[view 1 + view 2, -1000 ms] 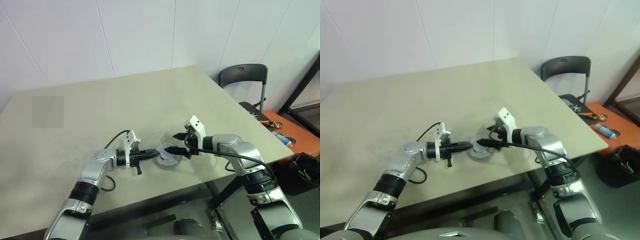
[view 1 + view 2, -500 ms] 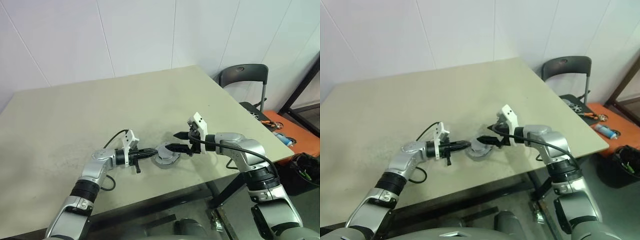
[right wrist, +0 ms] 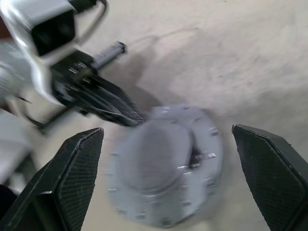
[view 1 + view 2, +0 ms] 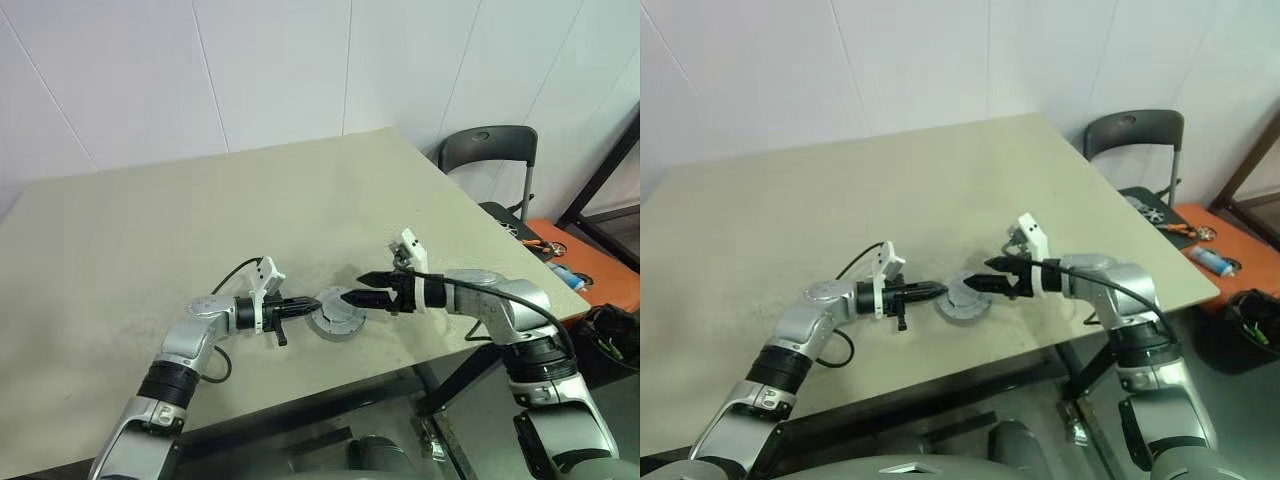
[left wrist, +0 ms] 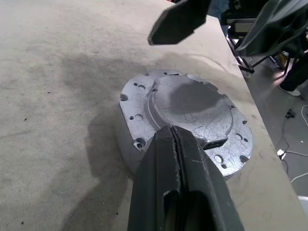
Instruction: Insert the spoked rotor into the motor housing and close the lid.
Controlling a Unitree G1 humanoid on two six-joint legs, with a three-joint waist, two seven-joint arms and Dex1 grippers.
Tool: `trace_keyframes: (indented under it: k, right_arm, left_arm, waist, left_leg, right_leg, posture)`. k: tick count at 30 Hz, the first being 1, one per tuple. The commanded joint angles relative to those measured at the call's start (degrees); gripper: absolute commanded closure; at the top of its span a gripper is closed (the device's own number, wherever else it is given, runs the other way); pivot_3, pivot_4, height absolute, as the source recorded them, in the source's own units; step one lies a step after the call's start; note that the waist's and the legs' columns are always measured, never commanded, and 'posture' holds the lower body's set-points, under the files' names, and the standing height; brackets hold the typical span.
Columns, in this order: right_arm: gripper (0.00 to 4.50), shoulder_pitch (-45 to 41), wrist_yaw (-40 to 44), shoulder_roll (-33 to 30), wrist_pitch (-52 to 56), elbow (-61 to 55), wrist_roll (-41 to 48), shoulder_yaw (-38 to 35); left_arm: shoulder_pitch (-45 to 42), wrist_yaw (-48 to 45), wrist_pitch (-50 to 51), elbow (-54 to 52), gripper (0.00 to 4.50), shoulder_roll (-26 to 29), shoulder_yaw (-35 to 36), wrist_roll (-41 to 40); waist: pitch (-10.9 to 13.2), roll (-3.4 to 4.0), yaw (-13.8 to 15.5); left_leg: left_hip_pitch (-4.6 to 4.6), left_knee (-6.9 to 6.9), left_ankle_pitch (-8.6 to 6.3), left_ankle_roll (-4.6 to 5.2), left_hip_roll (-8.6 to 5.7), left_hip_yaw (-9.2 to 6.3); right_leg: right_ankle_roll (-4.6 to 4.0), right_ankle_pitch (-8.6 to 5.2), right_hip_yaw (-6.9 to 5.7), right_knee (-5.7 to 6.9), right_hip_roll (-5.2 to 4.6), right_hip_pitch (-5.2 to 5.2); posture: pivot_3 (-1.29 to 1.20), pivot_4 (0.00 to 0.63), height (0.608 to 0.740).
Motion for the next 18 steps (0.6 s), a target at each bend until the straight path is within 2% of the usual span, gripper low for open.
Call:
trace_keyframes:
  k: [1,9,18]
  right_arm:
    - [0.03,-2.9,-1.7,-0.4,7.4,1.7,4.2,-4.9]
    - [0.03,0.0,-3.7,-2.3,15.8,4.0,5.2,-5.5]
    - [0.03,4.9,-3.8,-5.0,16.1,3.6,4.5,-3.2]
  left_arm:
    - [-1.2,-1.1,-1.8,3.1,4.5,-0.4,-1.1,1.5]
    - [-0.2,0.9,-1.8,1.4,4.5,-2.2,-2.0,2.6]
    - [0.7,5.0,1.4,-3.0,4.5,-4.8,-3.2,3.4]
  waist:
    - [0.0,0.0,0.0]
    - [0.0,0.01,0.1]
    - [0.0,0.02,1.5]
  left_leg:
    - [0.02,0.0,0.0,0.0,0.0,0.01]
    - [0.03,0.0,0.0,0.0,0.01,-0.01]
    - [0.07,0.03,-0.01,0.03,-0.04,0.0]
  right_leg:
    - [0.0,0.0,0.0,0.0,0.0,0.03]
    - [0.01,0.0,-0.01,0.0,-0.01,0.05]
    - [0.15,-0.05,-0.03,-0.04,0.0,0.15]
  posture:
    - [0.0,0.0,0.74]
    - [0.0,0.0,0.74]
    - [0.0,0.0,0.74]
